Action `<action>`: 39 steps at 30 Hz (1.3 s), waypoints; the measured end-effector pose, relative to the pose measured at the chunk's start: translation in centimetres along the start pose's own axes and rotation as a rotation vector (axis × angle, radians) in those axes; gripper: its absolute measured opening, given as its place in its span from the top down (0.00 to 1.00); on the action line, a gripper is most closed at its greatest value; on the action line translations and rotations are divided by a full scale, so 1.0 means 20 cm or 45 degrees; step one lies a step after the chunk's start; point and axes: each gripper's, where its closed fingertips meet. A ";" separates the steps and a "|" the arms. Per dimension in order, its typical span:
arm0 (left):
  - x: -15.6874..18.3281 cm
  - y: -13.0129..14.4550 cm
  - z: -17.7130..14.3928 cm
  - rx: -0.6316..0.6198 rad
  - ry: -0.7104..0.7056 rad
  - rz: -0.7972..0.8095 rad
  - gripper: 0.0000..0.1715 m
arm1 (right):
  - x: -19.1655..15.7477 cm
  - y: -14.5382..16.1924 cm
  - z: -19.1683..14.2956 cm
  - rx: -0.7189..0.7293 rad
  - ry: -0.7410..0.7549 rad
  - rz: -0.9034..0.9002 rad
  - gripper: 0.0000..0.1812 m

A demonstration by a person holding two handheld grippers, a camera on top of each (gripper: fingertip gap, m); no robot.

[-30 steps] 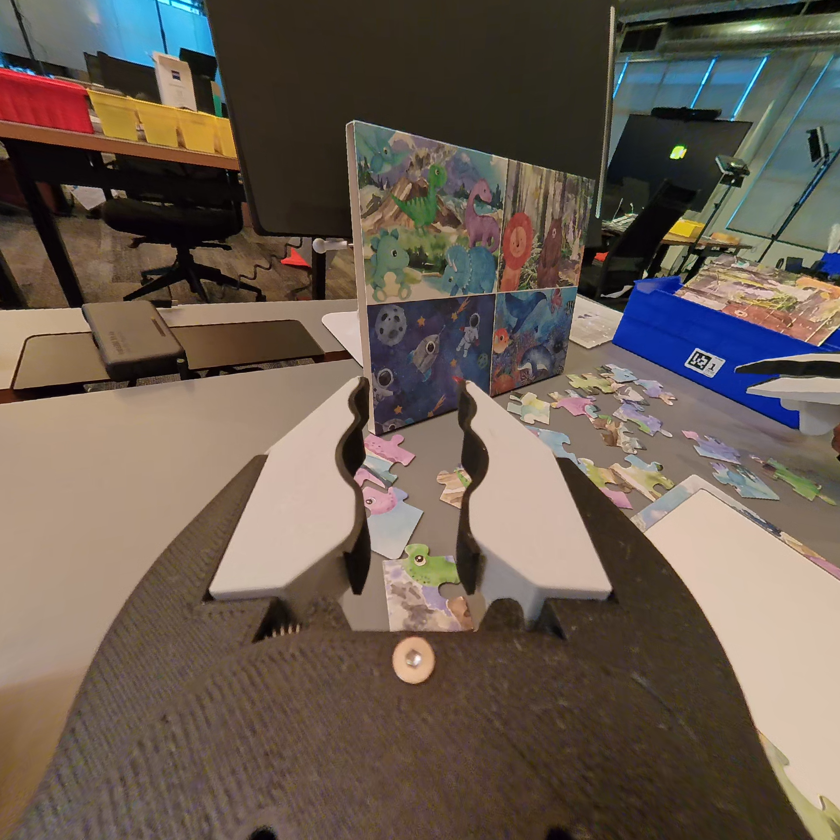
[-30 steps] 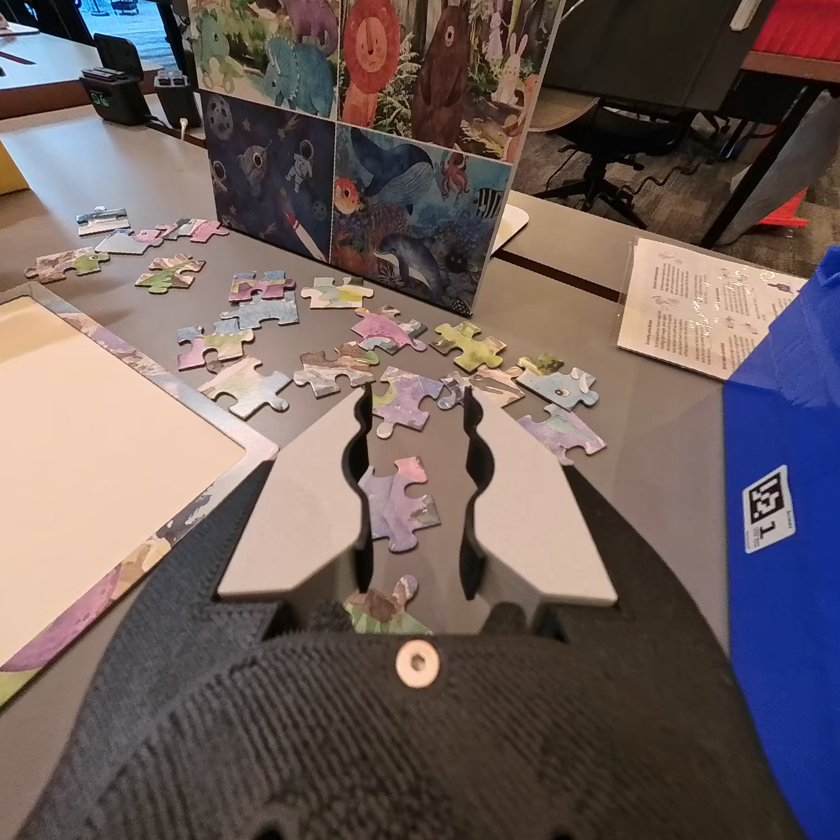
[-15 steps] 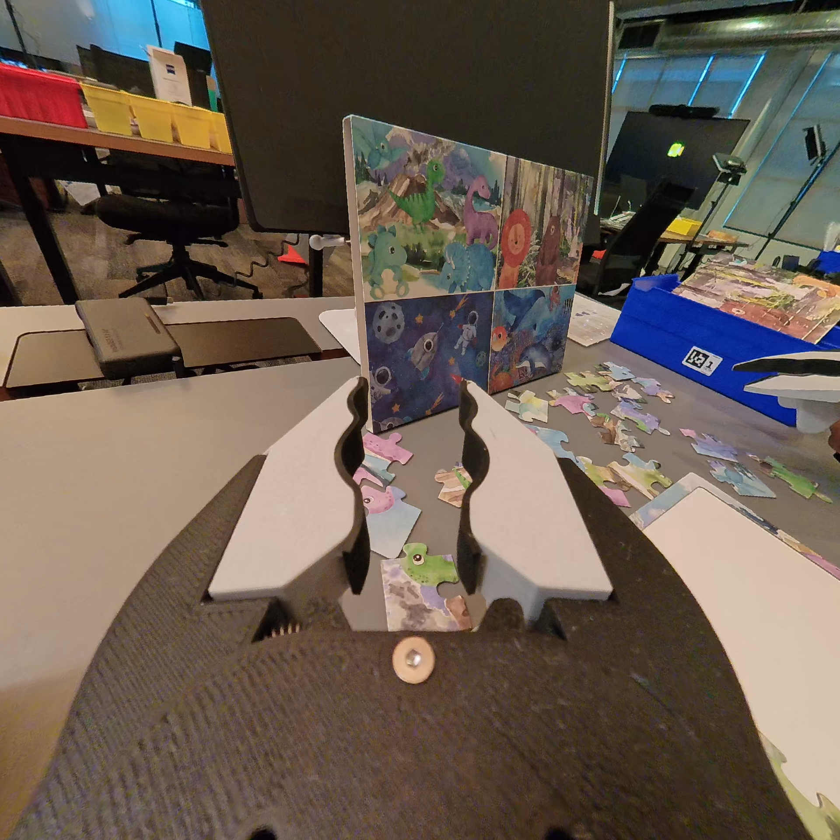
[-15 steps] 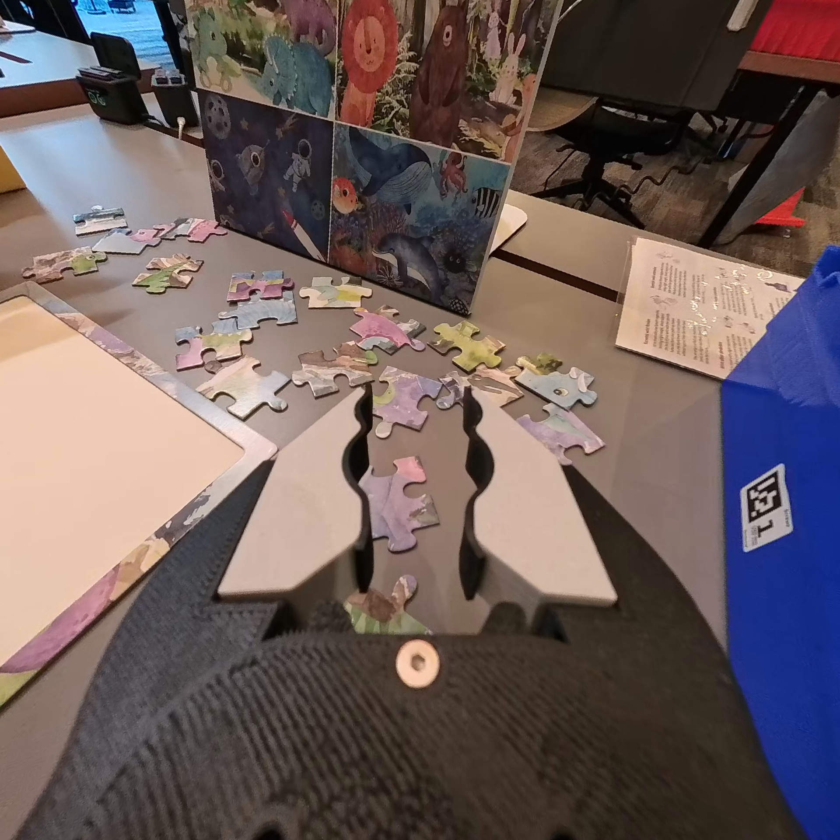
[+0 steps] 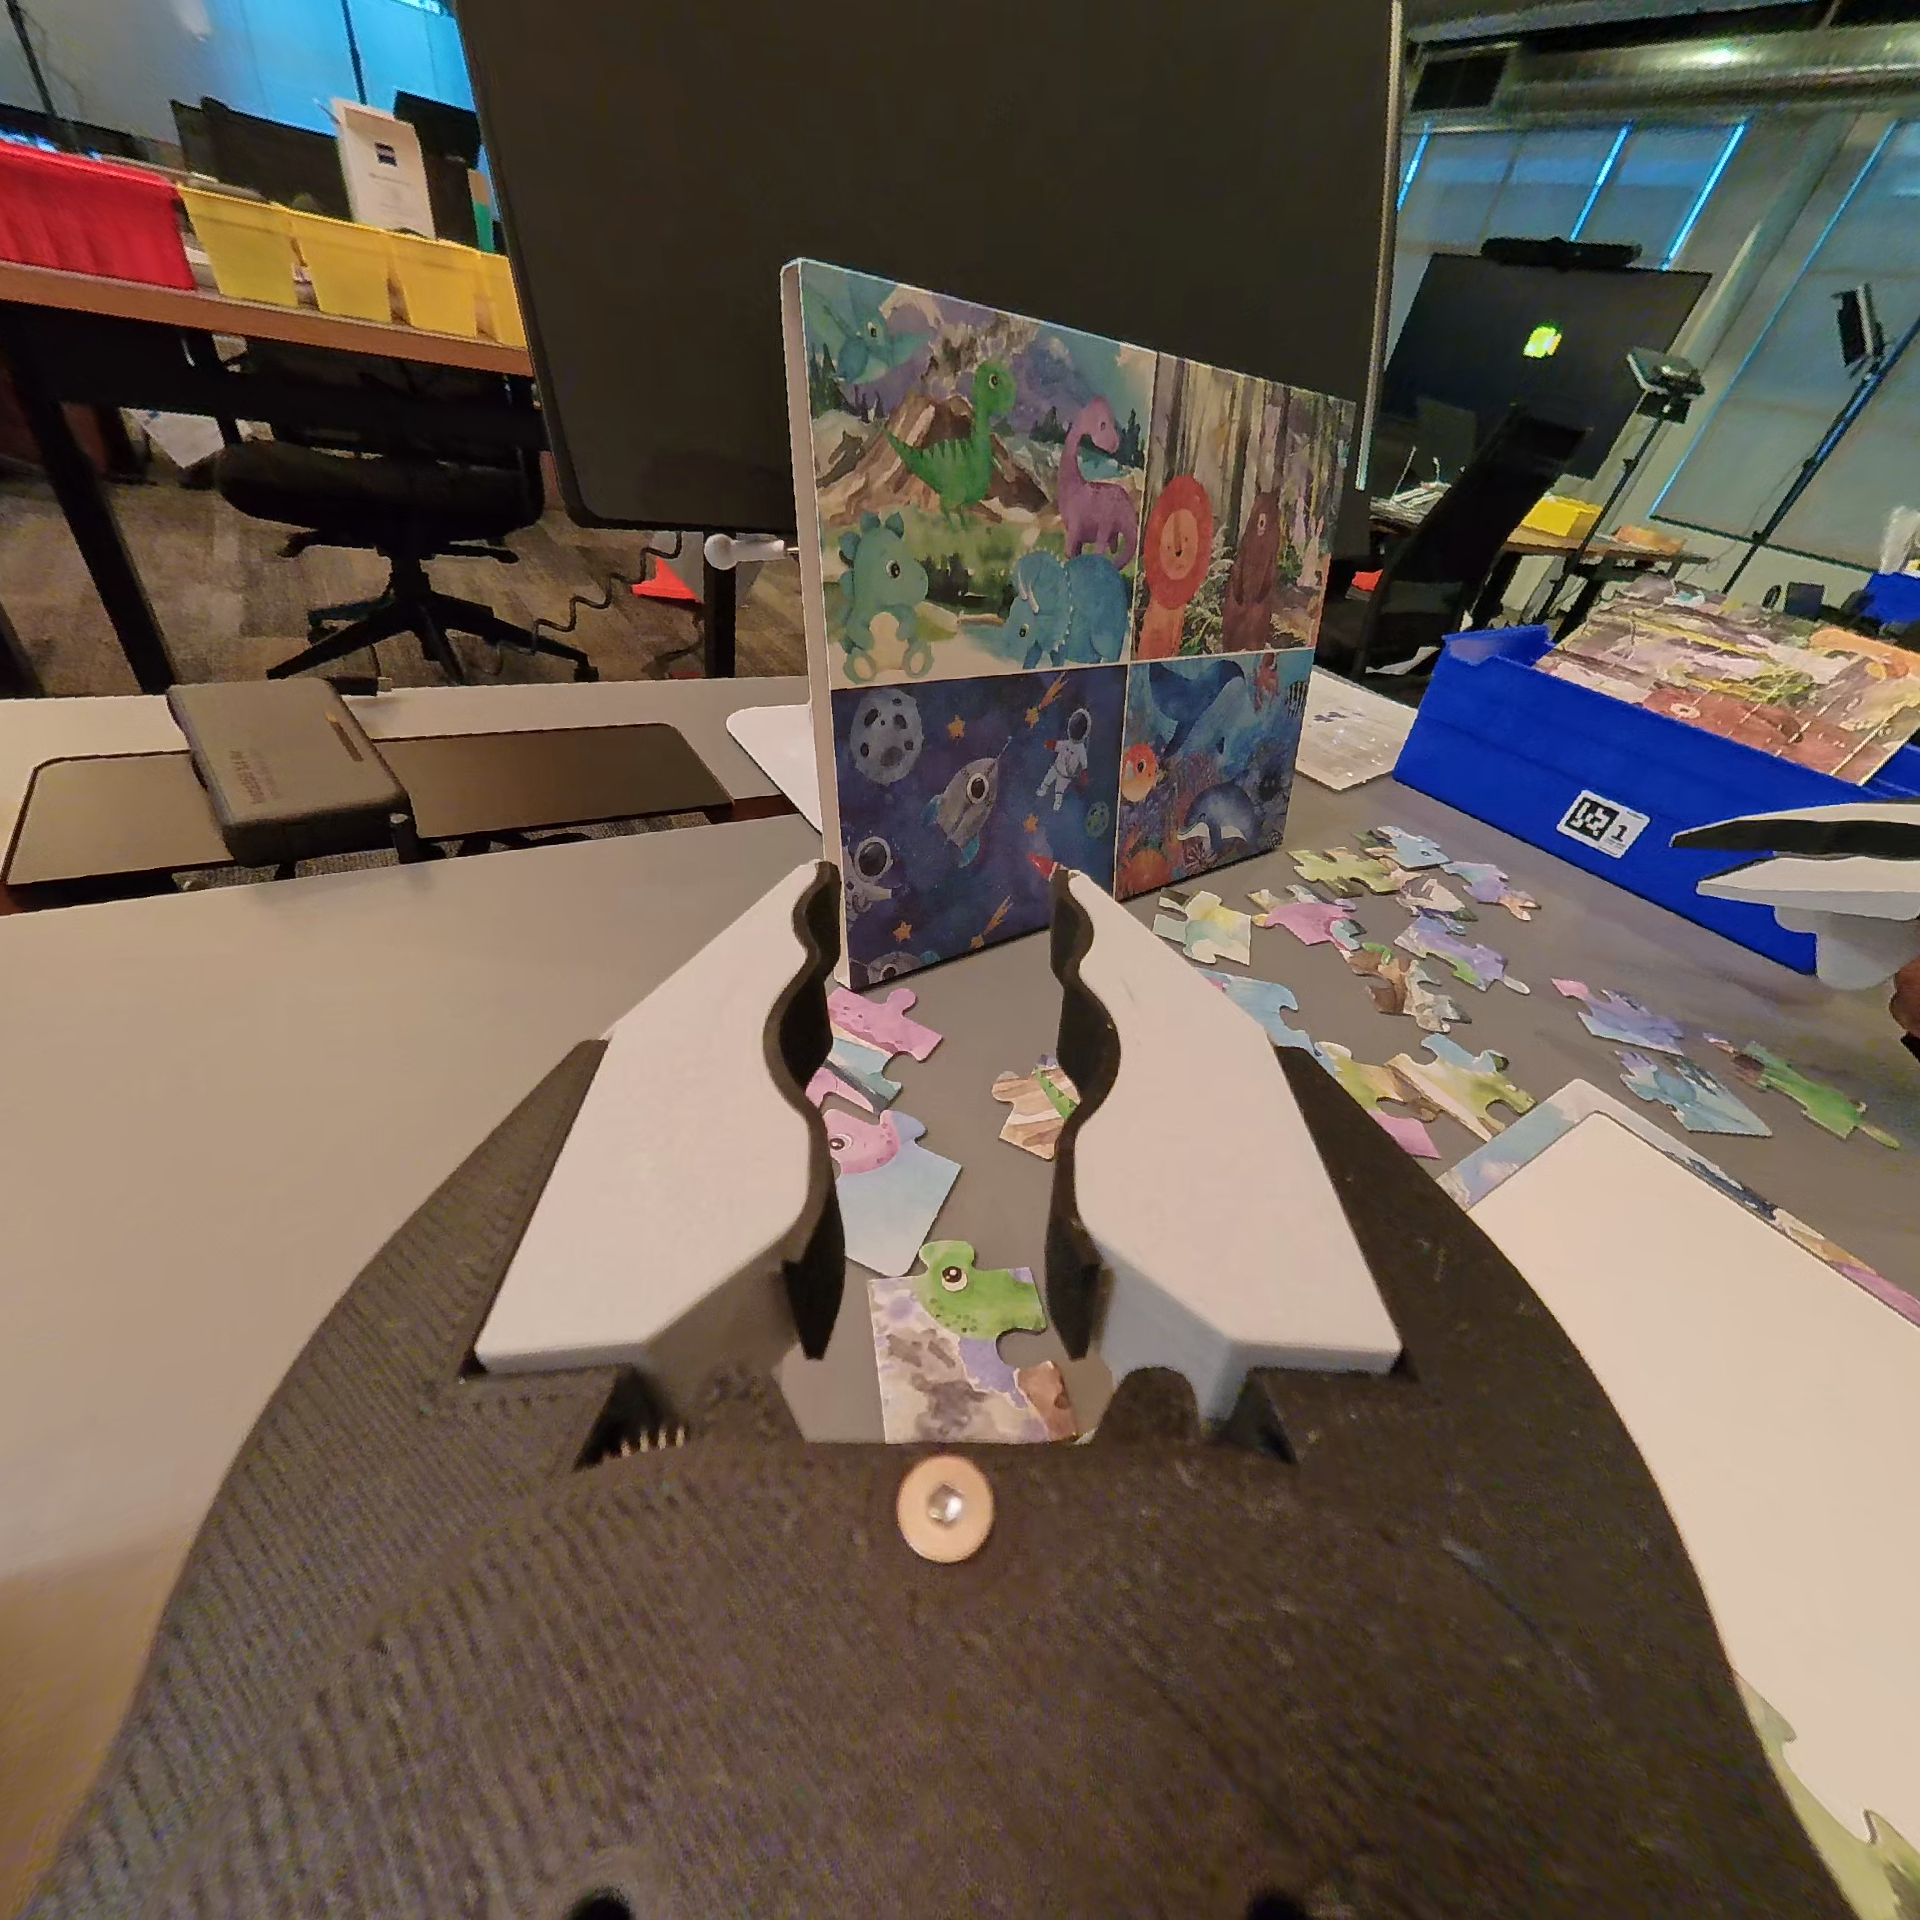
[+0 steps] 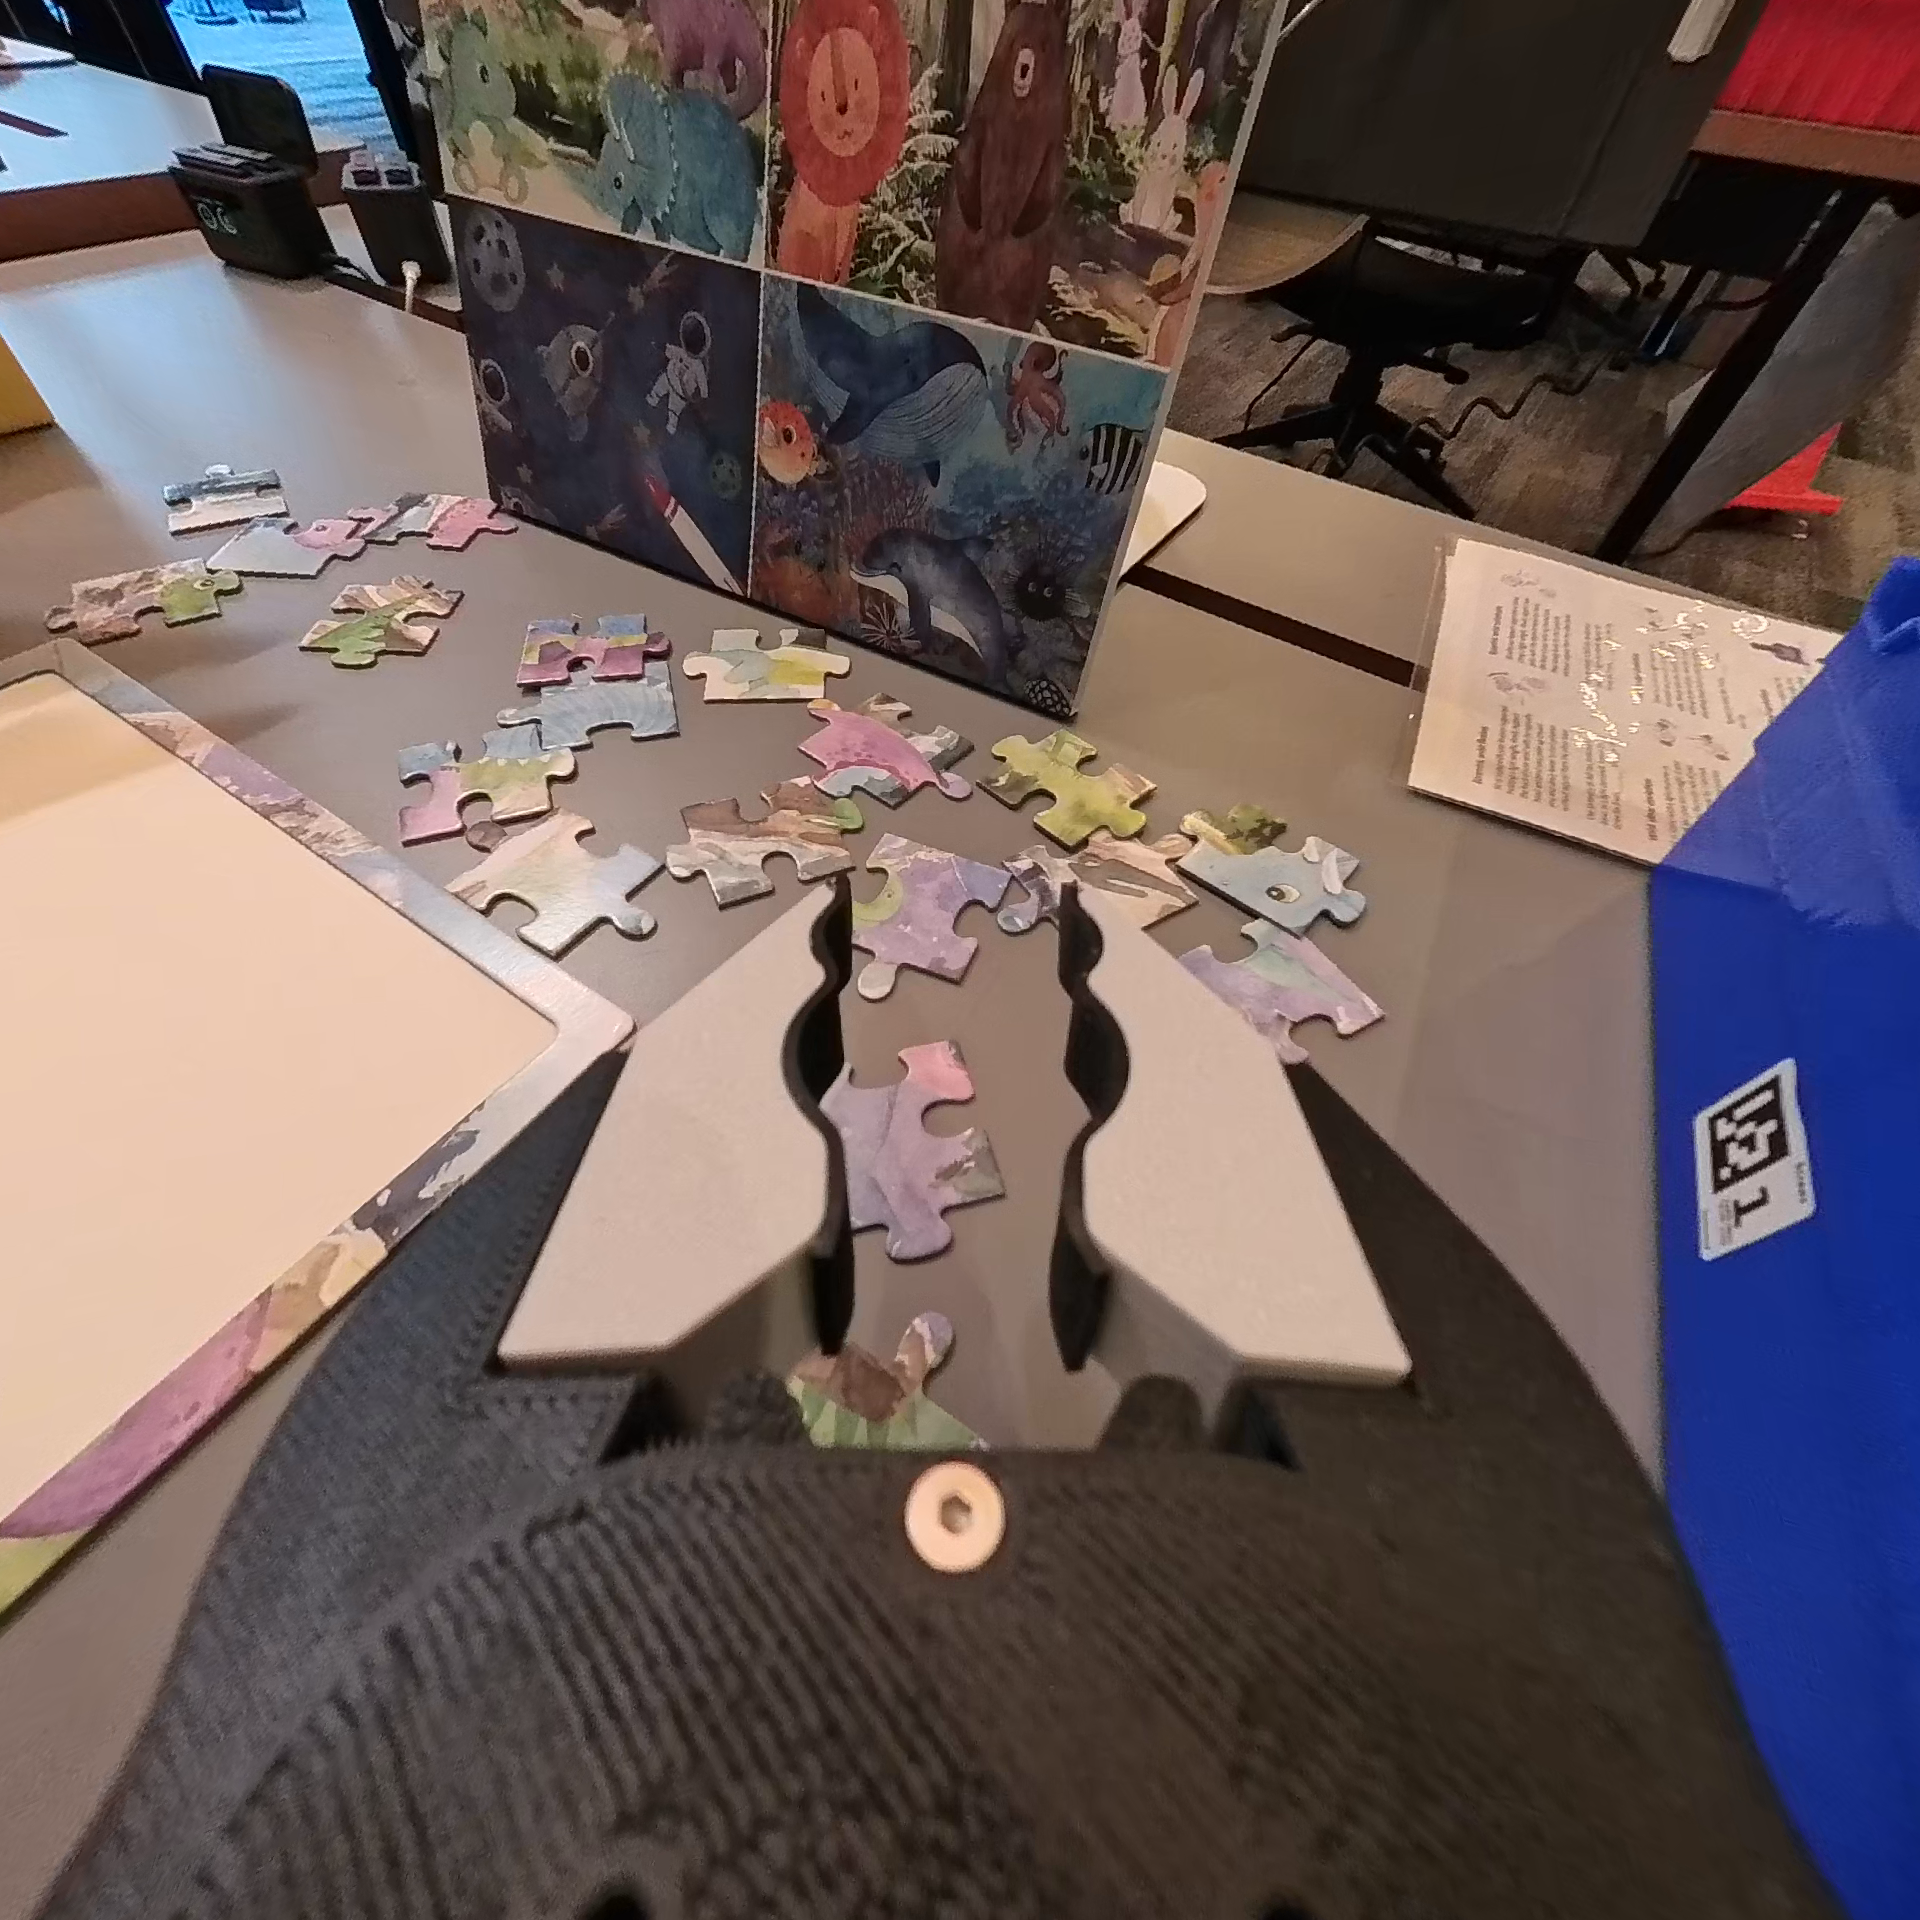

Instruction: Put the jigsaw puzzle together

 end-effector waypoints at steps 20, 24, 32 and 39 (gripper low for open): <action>0.01 0.00 0.00 -0.002 0.008 -0.004 0.77 | 0.13 -0.04 -0.06 0.051 0.117 0.107 0.81; 0.01 0.01 0.01 -0.007 0.011 -0.007 0.77 | 0.15 -0.11 -0.12 0.150 0.104 0.142 0.81; 0.01 0.02 0.01 -0.013 0.013 -0.006 0.77 | 0.12 -0.12 -0.12 0.166 0.073 0.129 0.81; 0.01 0.02 0.01 -0.011 0.017 -0.007 0.77 | 0.12 -0.12 -0.12 0.169 0.079 0.131 0.81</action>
Point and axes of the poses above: each gripper's, where its closed fingertips meet, z out along the fingers, y out of its underside, x = y × z across the jaws, and after that the axes turned 15 degrees about z, right-handed
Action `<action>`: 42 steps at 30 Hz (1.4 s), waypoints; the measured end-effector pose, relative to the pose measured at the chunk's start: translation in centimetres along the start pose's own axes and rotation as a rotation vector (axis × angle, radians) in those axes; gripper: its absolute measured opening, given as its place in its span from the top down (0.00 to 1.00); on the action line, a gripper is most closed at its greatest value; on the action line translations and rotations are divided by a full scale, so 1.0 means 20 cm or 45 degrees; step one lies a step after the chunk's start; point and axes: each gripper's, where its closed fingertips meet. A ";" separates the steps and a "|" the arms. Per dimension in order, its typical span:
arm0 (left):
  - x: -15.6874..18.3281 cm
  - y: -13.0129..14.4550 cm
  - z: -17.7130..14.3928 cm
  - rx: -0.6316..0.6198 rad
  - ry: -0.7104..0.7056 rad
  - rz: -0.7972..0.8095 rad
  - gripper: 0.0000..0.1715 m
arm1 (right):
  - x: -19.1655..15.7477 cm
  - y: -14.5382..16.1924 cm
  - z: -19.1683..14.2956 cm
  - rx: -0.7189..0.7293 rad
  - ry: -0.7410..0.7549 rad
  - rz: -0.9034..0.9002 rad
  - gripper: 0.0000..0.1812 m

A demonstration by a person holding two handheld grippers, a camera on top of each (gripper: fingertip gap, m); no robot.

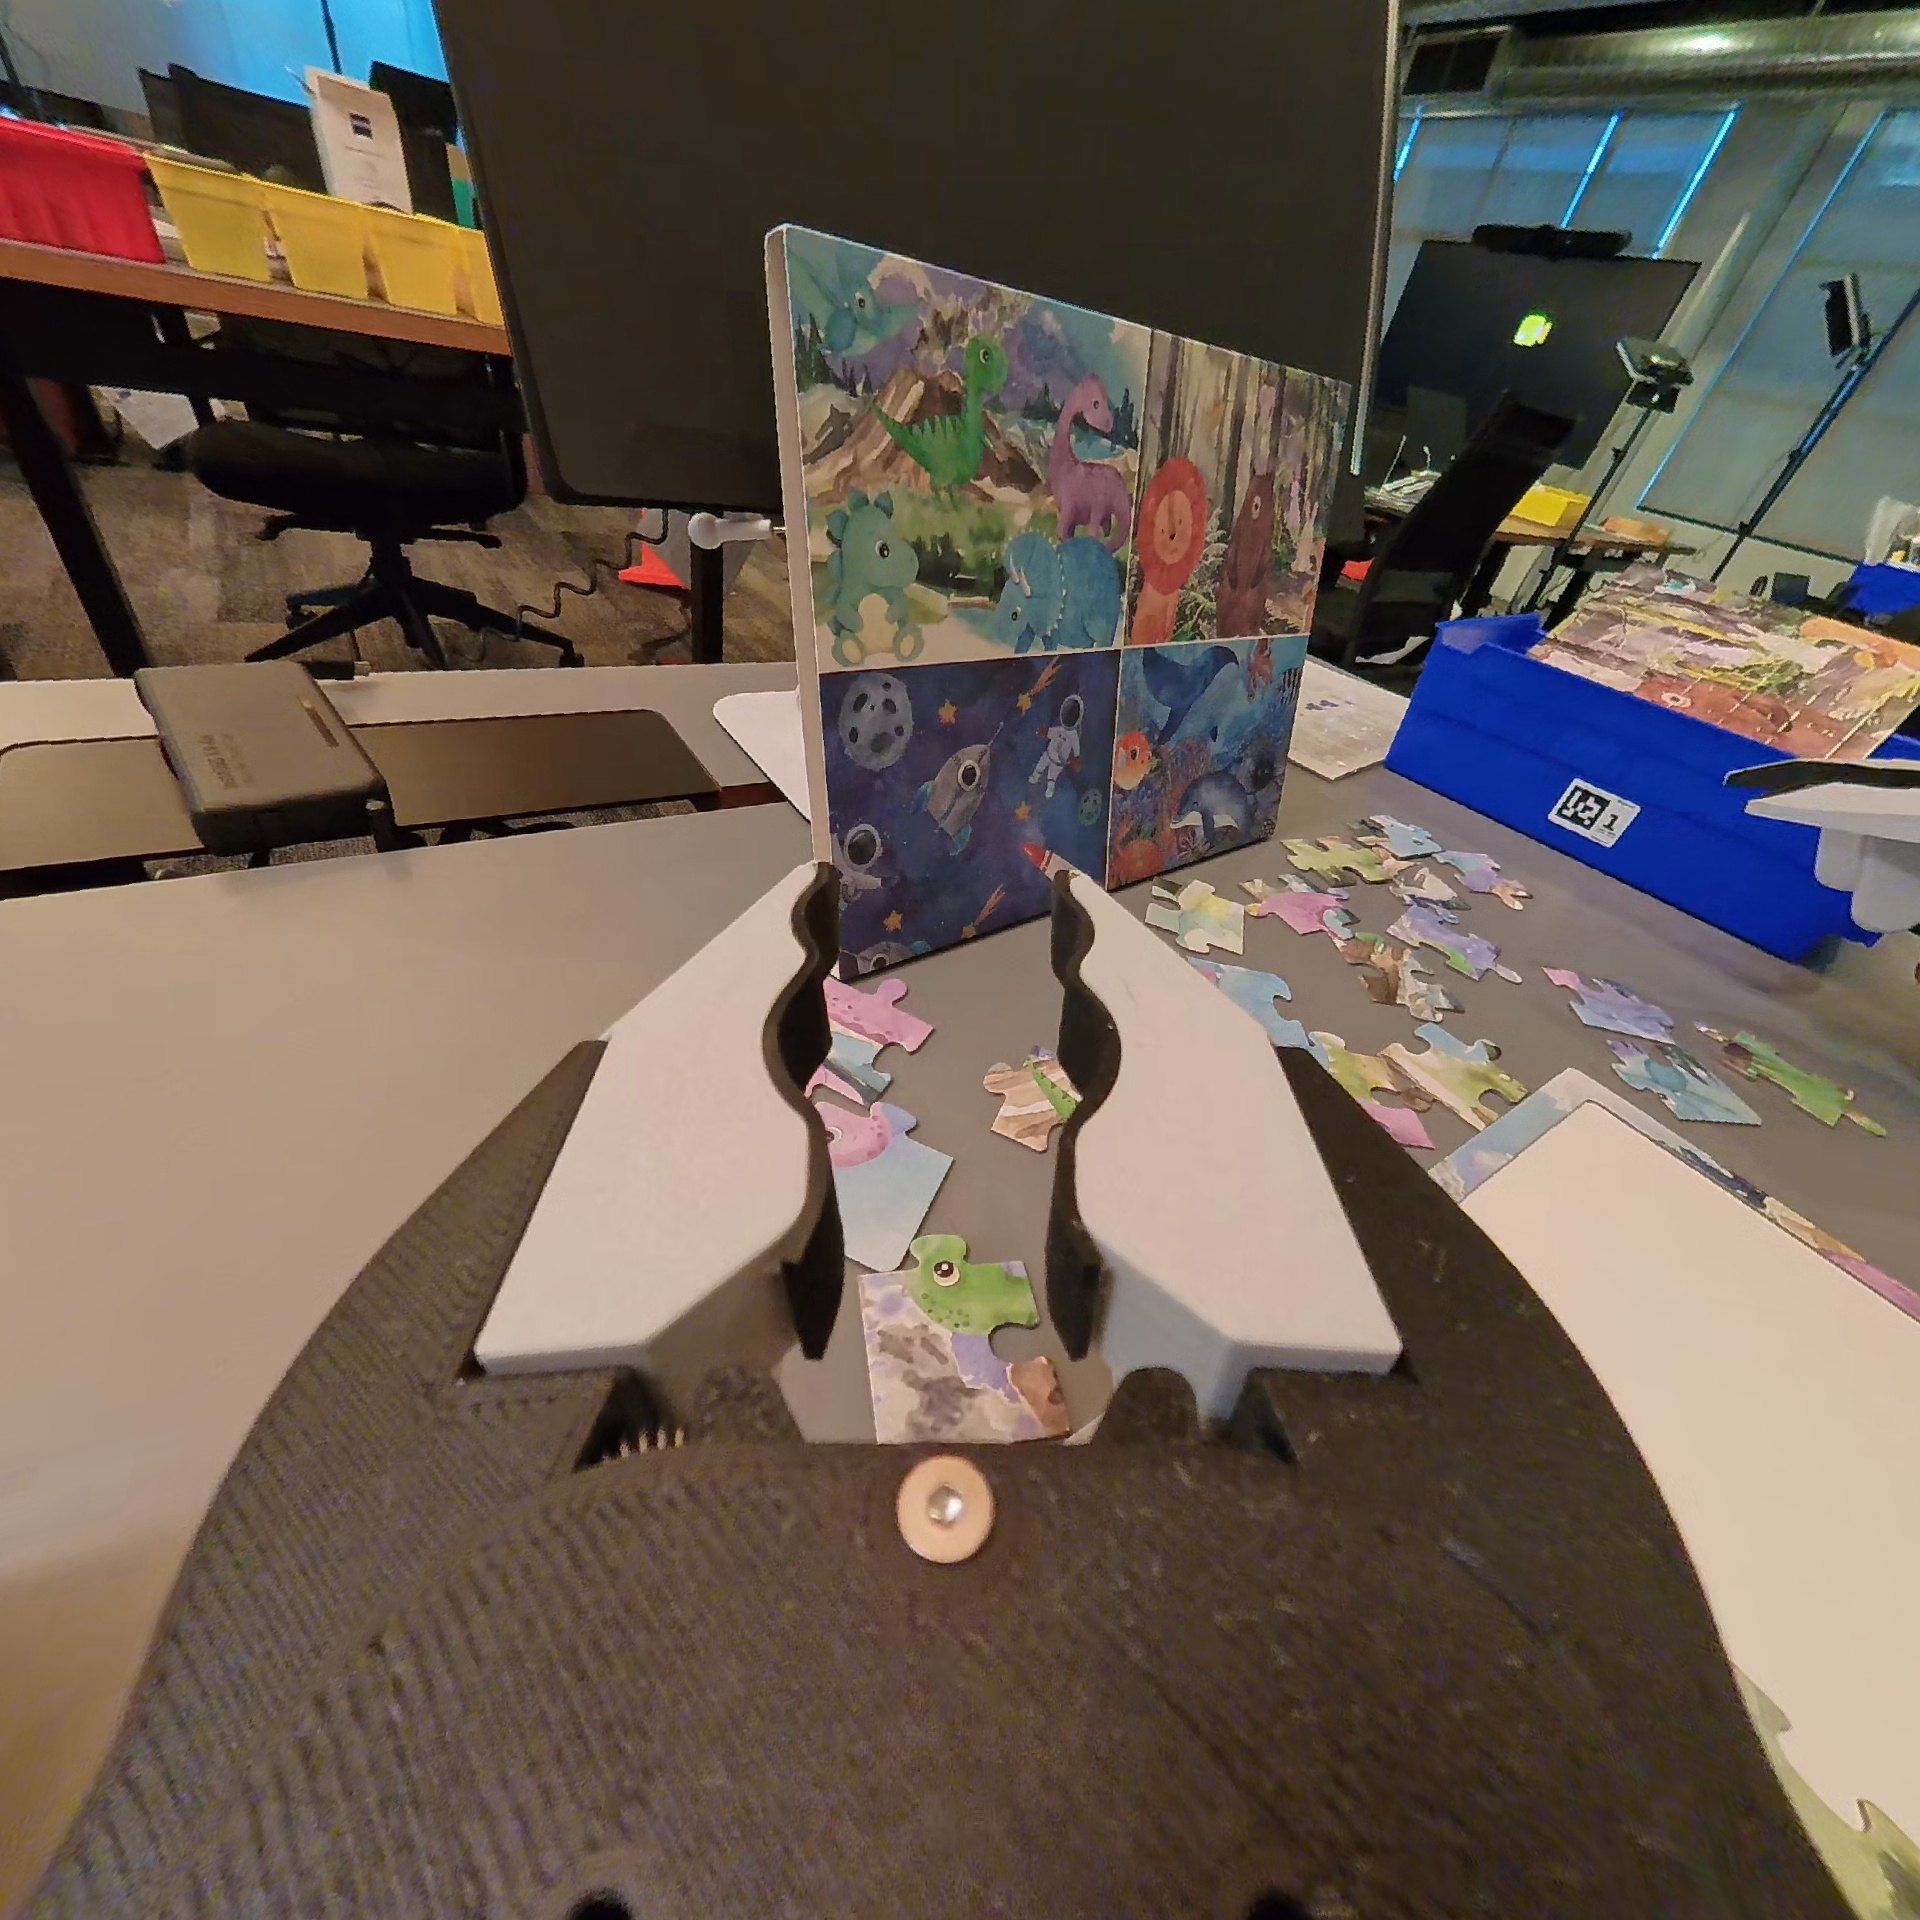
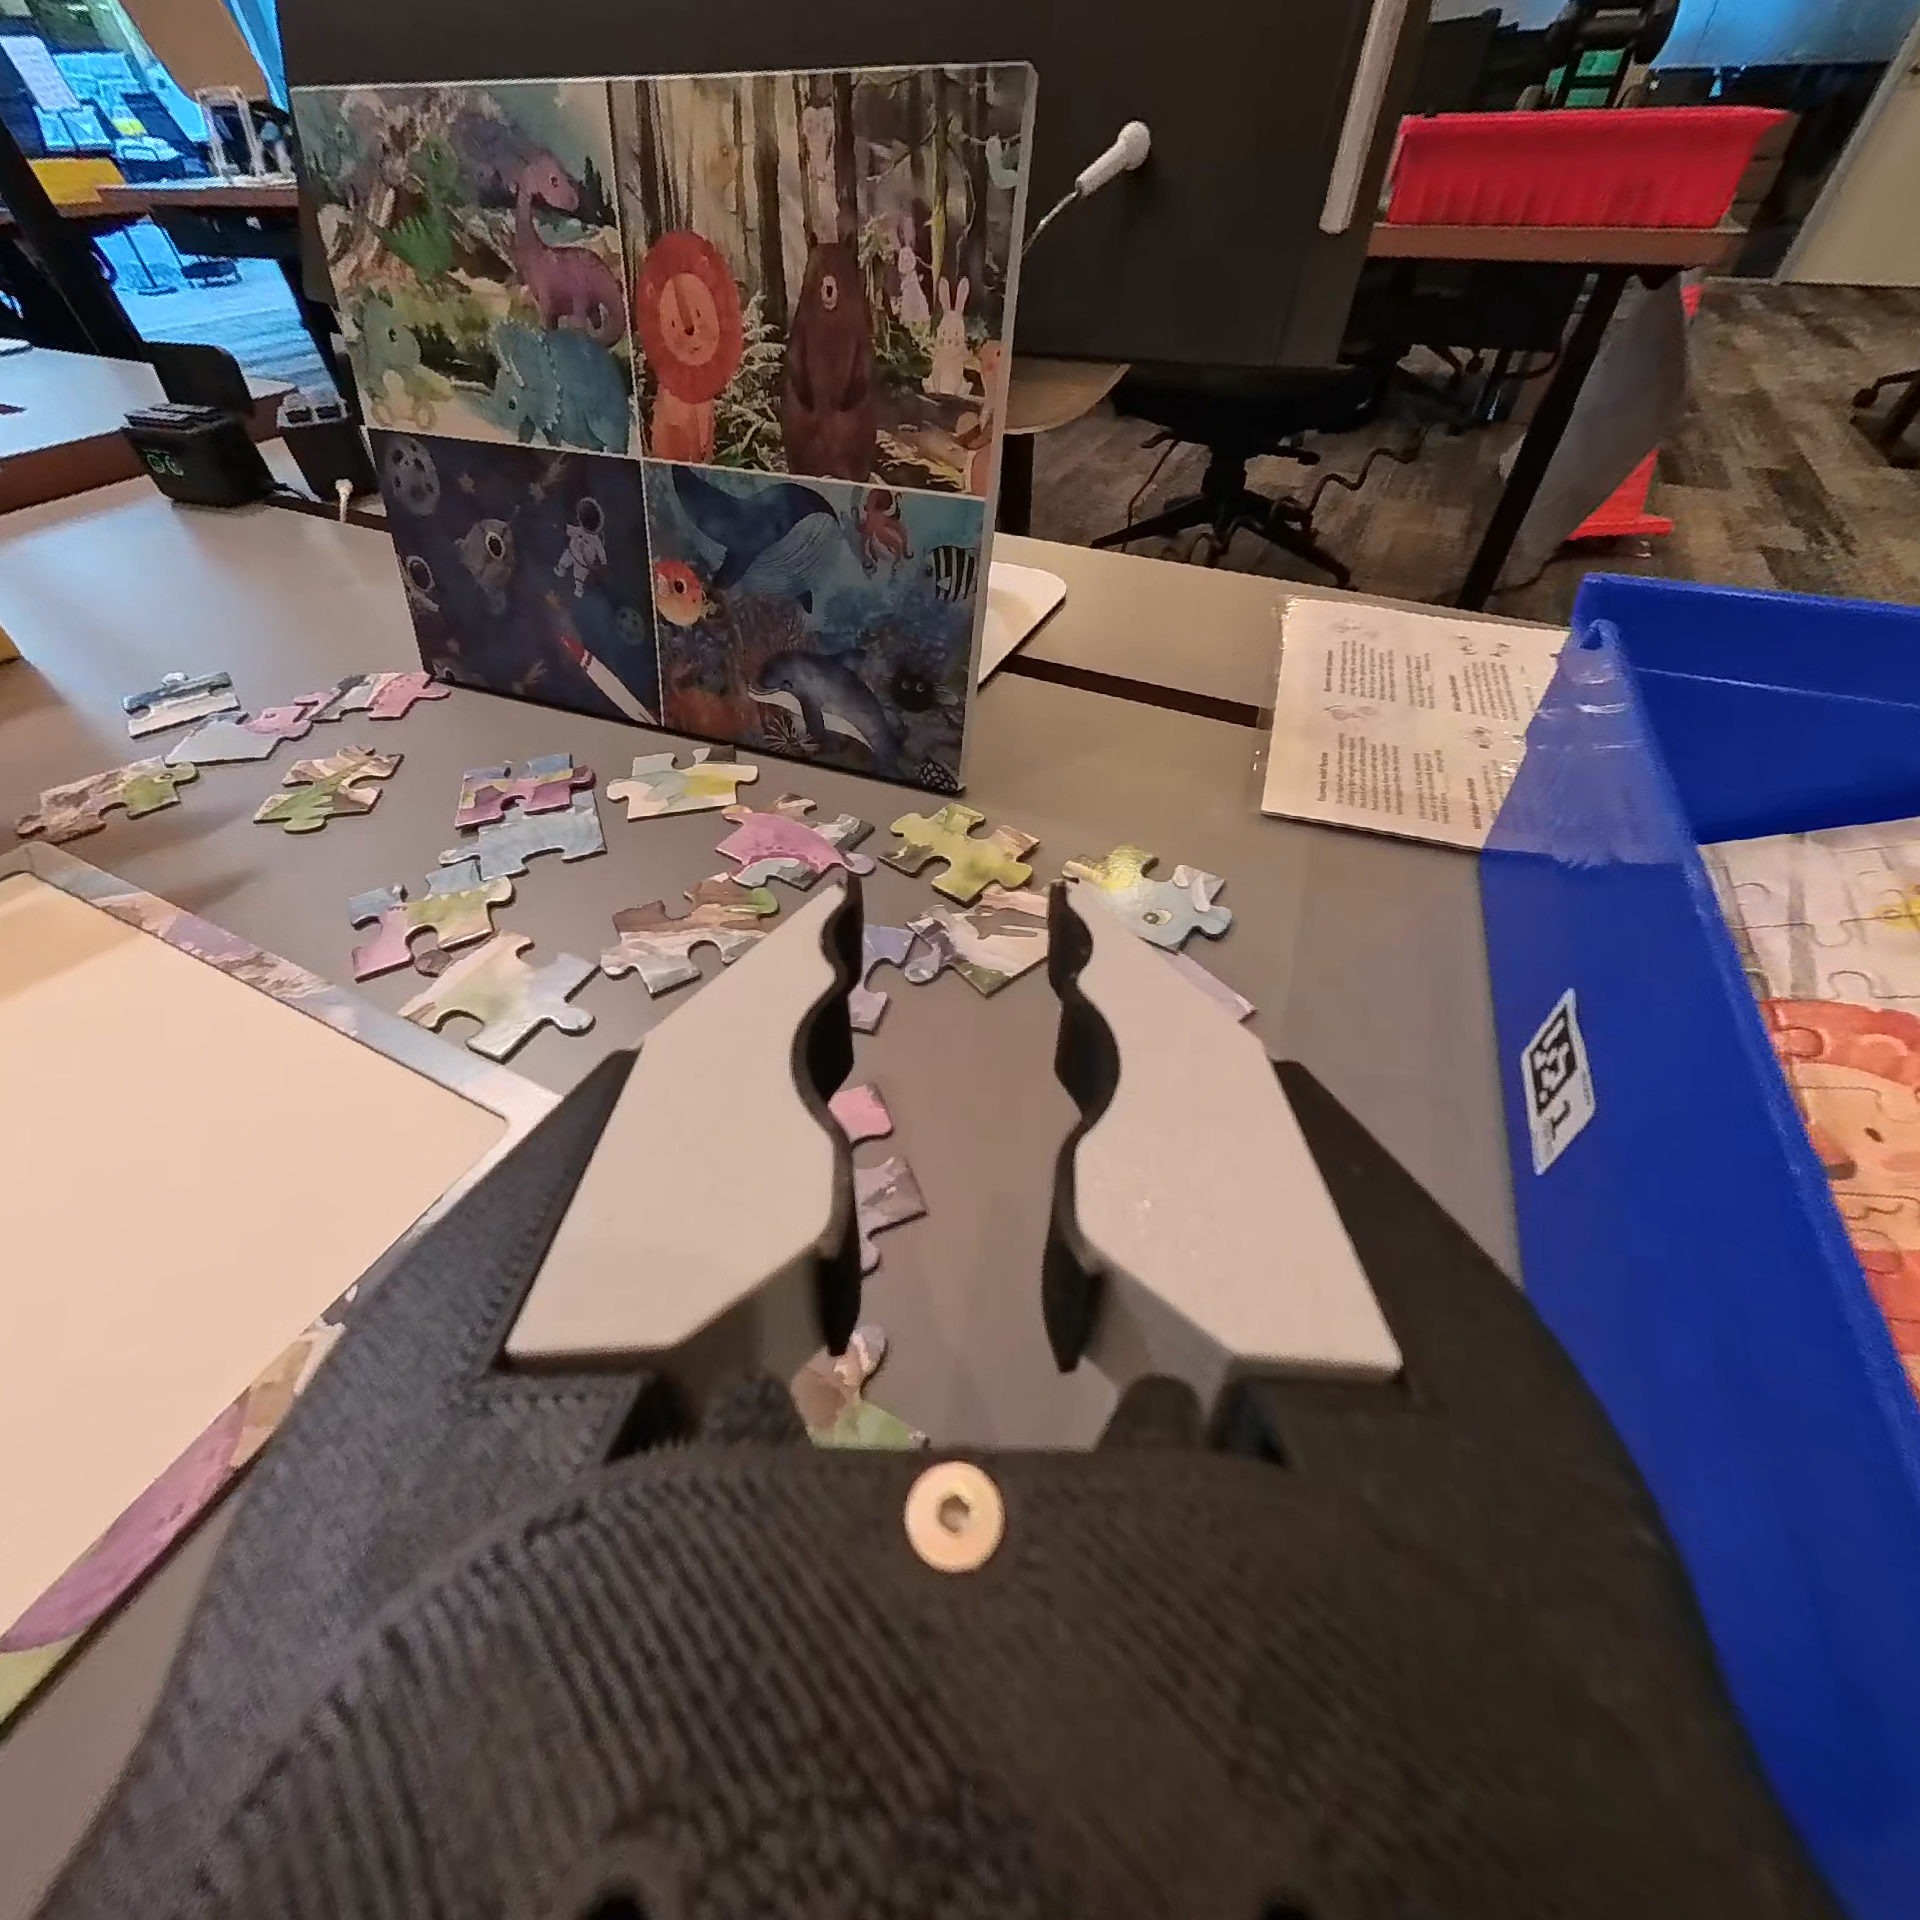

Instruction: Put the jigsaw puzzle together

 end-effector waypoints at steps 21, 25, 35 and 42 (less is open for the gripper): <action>0.03 0.02 0.02 -0.024 0.023 0.000 0.77 | -0.04 0.06 0.04 -0.065 -0.051 -0.005 0.81; 0.04 0.02 0.03 -0.031 0.039 -0.008 0.78 | -0.05 0.06 0.04 -0.060 -0.068 0.011 0.81; 0.05 0.05 0.04 -0.059 0.051 0.008 0.77 | -0.01 0.11 0.14 -0.097 -0.048 -0.046 0.81; 0.04 0.11 0.06 -0.136 0.023 0.093 0.71 | -0.07 -0.08 0.39 -0.053 -0.168 -0.122 0.78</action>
Point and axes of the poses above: each gripper's, where its closed fingertips meet, z out along the fingers, y out of its underside, x = y × z across the jaws, and after that the axes turned 15 degrees about z, right-handed
